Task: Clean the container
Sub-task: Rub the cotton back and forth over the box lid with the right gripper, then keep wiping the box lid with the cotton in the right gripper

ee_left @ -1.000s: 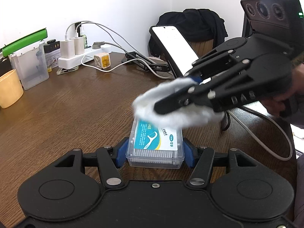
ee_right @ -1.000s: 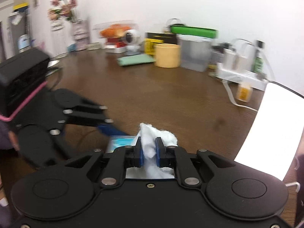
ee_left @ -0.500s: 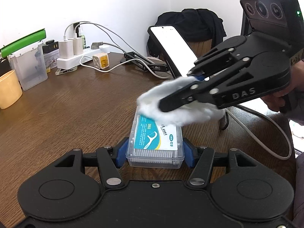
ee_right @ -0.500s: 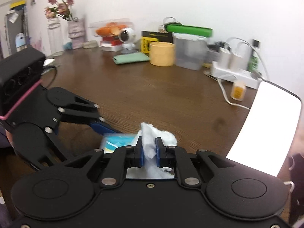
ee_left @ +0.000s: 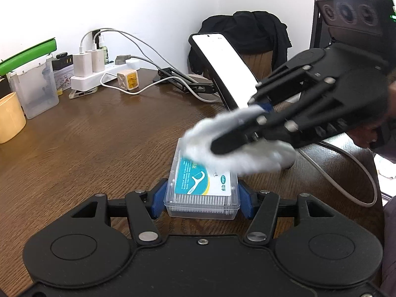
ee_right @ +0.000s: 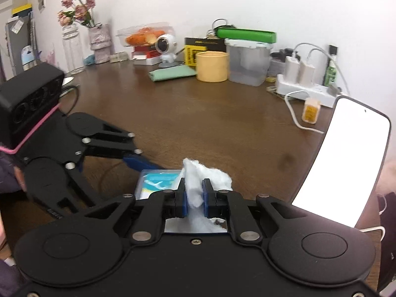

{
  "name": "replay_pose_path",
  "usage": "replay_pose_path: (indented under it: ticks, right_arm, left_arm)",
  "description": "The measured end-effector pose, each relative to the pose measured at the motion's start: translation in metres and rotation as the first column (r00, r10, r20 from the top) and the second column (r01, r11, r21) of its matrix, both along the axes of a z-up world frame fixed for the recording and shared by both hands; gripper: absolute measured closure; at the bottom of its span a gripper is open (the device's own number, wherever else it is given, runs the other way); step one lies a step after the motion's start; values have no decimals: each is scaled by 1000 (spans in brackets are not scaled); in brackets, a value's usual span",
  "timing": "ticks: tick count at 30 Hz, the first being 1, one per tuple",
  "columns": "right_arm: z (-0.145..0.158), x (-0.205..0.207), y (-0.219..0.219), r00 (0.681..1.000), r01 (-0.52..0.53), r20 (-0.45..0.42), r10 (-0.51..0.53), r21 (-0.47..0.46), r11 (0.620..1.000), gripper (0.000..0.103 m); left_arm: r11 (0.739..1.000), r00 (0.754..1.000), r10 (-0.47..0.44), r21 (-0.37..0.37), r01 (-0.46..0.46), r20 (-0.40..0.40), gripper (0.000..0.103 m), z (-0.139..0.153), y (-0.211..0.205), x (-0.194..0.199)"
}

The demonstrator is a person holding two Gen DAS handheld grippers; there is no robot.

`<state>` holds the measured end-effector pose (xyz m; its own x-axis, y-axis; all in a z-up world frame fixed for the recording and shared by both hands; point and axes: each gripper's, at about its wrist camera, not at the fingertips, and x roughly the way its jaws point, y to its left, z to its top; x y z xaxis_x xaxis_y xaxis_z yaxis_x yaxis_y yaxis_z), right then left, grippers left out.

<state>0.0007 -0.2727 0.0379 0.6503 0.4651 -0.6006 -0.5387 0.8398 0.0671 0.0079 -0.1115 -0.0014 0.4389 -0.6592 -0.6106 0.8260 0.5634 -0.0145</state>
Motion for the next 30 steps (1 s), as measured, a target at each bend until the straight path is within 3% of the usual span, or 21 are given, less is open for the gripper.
replay_pose_path:
  ticks: [8, 13, 19, 25, 30]
  right_arm:
    - [1, -3, 0, 1000, -9, -9, 9, -4, 1000, 91]
    - [2, -10, 11, 997, -70, -13, 70, 15, 997, 91]
    - [1, -2, -5, 1000, 24, 1, -23, -17, 1000, 91]
    - [0, -7, 13, 997, -76, -11, 76, 5, 997, 90]
    - [0, 1, 3, 1000, -5, 10, 5, -21, 1000, 90]
  left_arm:
    - [1000, 1000, -5, 0, 5, -1, 46, 0, 0, 2]
    - [1000, 1000, -6, 0, 6, -2, 46, 0, 0, 3]
    - [1000, 1000, -4, 1, 4, -1, 46, -1, -1, 0]
    - [1000, 1000, -4, -1, 4, -3, 46, -1, -1, -1]
    - [1000, 1000, -4, -2, 4, -3, 46, -1, -1, -1]
